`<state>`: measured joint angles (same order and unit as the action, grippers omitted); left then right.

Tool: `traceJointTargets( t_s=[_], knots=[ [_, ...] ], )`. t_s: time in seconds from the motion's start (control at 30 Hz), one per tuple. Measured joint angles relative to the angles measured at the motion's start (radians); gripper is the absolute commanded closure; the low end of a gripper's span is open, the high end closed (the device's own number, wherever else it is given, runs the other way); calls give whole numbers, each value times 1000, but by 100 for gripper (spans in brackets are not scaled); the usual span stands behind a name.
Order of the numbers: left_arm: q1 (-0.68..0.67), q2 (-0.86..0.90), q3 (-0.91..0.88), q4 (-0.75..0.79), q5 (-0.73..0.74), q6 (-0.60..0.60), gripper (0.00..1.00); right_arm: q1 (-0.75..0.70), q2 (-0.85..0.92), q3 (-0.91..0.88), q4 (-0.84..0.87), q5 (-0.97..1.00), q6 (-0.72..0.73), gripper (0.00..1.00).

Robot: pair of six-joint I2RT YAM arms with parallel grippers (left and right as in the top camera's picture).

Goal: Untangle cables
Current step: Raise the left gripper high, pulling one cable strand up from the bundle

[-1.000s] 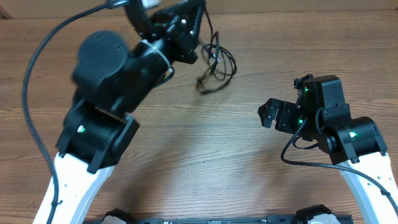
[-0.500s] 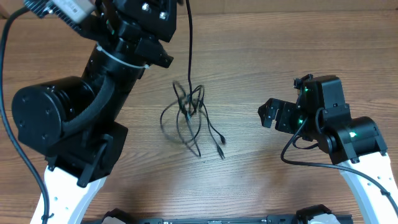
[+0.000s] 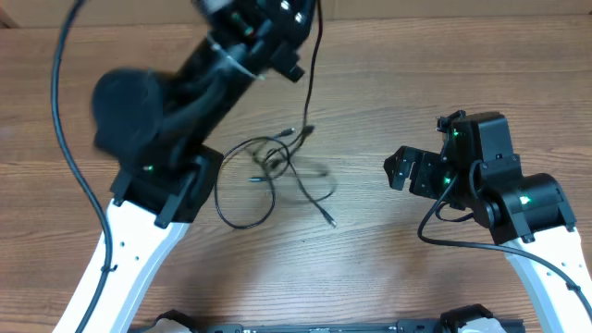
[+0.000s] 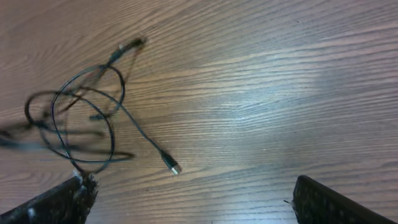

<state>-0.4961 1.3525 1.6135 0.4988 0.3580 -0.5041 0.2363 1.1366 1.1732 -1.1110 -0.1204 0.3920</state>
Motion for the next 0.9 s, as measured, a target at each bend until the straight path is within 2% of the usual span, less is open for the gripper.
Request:
traceJointTargets(
  t_s=[0.07, 0.1, 0.17, 0.23, 0.37, 0.43, 0.5, 0.57, 0.7, 0.9],
  knots=[
    [0, -12, 19, 140, 18, 12, 96, 0, 0, 0, 0, 2, 1, 0],
    [0, -21, 35, 160, 24, 16, 96, 0, 0, 0, -1, 2, 1, 0],
    [0, -52, 81, 103, 35, 26, 96, 0, 0, 0, -1, 2, 0, 0],
    [2, -84, 115, -115, 37, 50, 96, 0, 0, 0, 0, 2, 0, 0],
    [6, -107, 149, -753, 45, 172, 96, 0, 0, 0, -3, 2, 1, 0],
    [6, -72, 145, -1003, 47, 225, 96, 0, 0, 0, -2, 4, 1, 0],
    [6, -6, 134, -1199, 47, 268, 96, 0, 0, 0, -3, 5, 0, 0],
    [6, 67, 115, -1308, 46, 294, 96, 0, 0, 0, -3, 5, 1, 0],
    [7, 129, 94, -1348, 46, 287, 96, 0, 0, 0, -3, 5, 0, 0],
    [7, 99, 95, -1289, 47, 176, 96, 0, 0, 0, -3, 5, 1, 0]
  ],
)
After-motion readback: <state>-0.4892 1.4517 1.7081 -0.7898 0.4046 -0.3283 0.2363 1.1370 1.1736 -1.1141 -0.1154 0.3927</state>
